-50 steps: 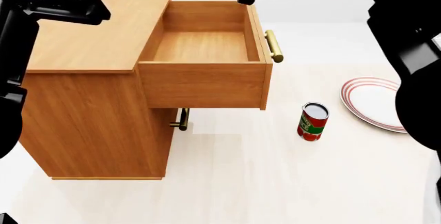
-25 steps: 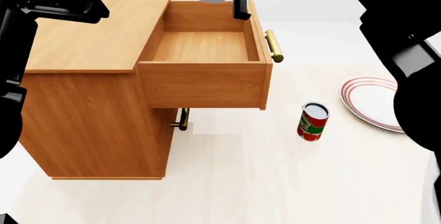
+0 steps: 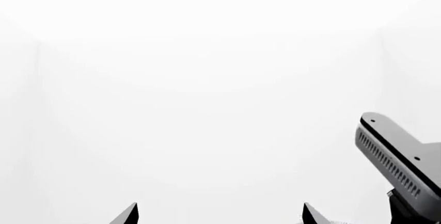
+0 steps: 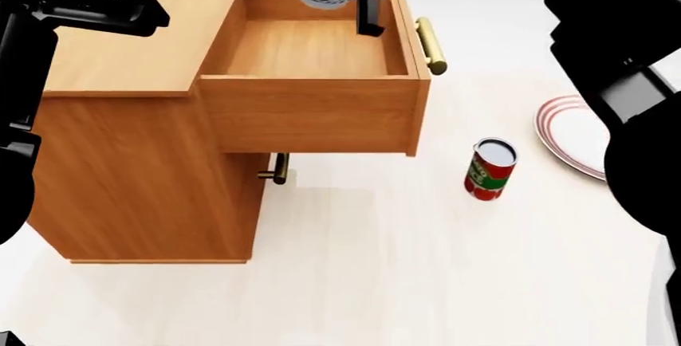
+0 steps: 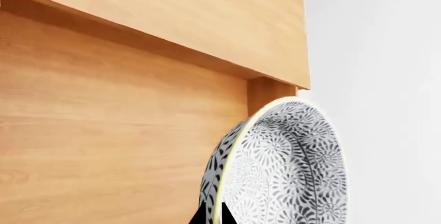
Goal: Put the bowl in the top drawer of the cabinet.
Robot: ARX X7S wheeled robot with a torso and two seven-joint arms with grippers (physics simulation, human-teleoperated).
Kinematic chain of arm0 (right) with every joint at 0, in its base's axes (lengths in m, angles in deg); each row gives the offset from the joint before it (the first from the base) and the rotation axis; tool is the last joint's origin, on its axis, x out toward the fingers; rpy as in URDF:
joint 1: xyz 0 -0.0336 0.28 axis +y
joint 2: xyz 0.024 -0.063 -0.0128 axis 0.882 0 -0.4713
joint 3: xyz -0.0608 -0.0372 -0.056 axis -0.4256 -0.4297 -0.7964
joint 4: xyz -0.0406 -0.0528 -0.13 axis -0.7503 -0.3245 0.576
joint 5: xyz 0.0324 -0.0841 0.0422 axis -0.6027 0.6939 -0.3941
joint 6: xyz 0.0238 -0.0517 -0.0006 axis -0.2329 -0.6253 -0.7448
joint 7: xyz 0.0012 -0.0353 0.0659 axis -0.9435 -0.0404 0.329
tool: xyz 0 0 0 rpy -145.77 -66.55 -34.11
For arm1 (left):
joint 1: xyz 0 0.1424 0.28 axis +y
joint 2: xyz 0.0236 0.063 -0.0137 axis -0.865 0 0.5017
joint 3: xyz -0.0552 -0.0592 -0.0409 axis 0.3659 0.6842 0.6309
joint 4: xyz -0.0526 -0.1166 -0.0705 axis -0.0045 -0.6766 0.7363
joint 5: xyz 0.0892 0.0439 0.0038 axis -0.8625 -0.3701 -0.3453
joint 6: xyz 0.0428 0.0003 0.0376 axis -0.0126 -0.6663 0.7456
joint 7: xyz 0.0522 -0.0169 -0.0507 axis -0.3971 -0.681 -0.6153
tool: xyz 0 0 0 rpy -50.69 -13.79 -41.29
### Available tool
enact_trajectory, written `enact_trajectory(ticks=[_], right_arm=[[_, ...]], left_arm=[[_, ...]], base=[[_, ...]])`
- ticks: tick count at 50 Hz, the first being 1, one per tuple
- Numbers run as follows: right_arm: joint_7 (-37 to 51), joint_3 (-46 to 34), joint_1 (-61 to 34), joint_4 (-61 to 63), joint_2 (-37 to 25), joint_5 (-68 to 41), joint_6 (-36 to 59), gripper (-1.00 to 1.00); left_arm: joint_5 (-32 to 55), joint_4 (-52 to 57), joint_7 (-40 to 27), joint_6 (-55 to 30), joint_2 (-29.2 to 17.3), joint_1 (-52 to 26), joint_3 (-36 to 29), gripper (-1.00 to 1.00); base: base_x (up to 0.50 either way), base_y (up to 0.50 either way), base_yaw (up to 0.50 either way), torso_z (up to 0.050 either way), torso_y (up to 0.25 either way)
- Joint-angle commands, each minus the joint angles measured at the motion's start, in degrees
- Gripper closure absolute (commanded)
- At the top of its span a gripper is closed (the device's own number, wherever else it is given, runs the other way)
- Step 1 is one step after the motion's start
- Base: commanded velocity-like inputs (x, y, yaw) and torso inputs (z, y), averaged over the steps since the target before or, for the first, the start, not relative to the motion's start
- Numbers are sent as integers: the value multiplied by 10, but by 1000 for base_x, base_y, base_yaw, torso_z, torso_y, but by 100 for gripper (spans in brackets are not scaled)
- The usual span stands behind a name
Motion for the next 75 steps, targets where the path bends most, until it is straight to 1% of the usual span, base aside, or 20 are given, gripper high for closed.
enact_trajectory(ticks=[1,30,31,50,59,75], right_arm=[[2,3,-2,7,0,2,-6,100],[-9,2,-1,13,0,8,-6,100],[-9,2,-2,13,0,8,-5,-100],[-21,2,-5,11,0,15,2,-100],[-41,2,-16,9,0,13,9,-100],[-72,3,-38,1,0,9,8,-100]], left_arm=[[1,-1,-1,3,0,1,0,-100],[8,-2,-8,7,1,2,2,-100],[9,-3,-8,8,1,2,3,-100],[12,-4,-11,12,1,3,3,-100],[15,-5,-9,14,0,3,3,-100],[16,-6,-7,22,-1,4,2,-100]], base=[[0,0,0,0,-123],[0,0,0,0,-107],[0,0,0,0,0],[0,0,0,0,0],[0,0,0,0,0],[0,0,0,-4,171]])
